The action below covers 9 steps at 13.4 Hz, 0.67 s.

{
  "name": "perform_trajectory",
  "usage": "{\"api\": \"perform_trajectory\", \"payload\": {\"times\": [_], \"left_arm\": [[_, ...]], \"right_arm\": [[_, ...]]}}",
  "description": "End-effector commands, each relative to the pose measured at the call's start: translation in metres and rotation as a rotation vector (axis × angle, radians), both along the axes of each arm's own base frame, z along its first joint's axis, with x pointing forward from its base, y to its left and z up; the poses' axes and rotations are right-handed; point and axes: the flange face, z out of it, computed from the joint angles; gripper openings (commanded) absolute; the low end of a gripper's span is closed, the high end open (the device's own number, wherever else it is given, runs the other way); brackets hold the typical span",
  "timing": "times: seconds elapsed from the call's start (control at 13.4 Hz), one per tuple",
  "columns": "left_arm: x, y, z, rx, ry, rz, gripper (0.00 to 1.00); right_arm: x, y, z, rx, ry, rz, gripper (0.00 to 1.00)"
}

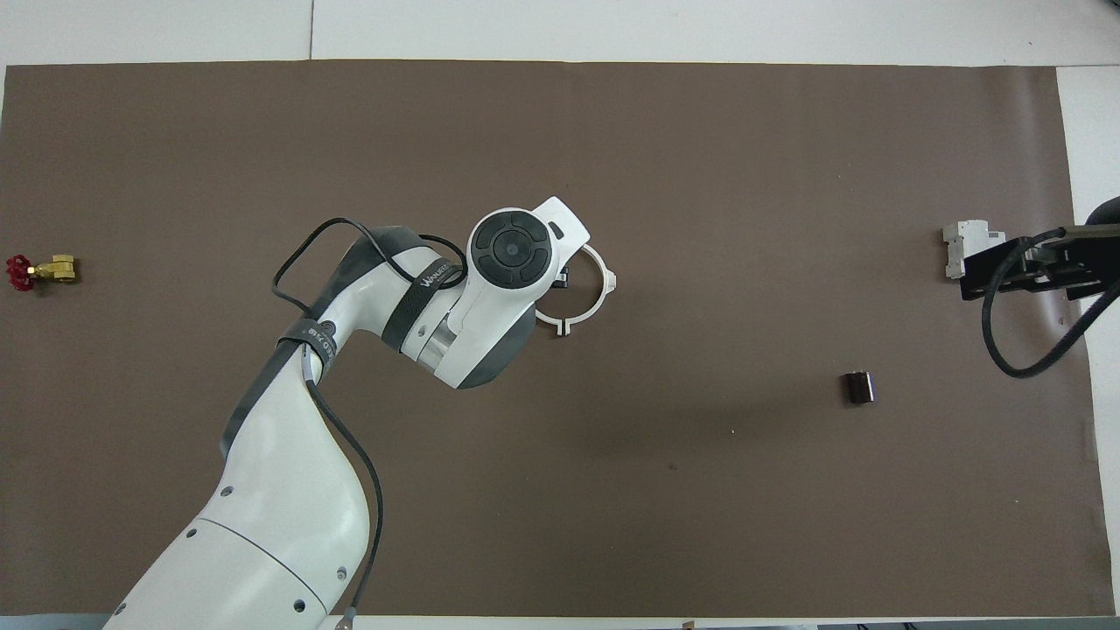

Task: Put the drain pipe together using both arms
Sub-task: 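Press the left gripper's clamp half onto the placed half, closing the ring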

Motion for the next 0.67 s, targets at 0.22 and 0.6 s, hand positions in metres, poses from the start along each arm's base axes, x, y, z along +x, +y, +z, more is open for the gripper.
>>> {"api": "perform_trajectory", "payload": {"times": [0.22,0.6], "left_arm": [[-0.0059,0.0012,0.0021,-0.018,-0.009,0.016,0.0],[-0.0071,0.0018,-0.0018,-0.026,-0.016,0.014,0.0]], "right_arm": [[-0.0055,-0.0001,-0.0002,-0.004,-0.003,0.028,1.0],[-0.0055,-0.0001,-0.0002,-0.004,-0.003,0.028,1.0]]}}
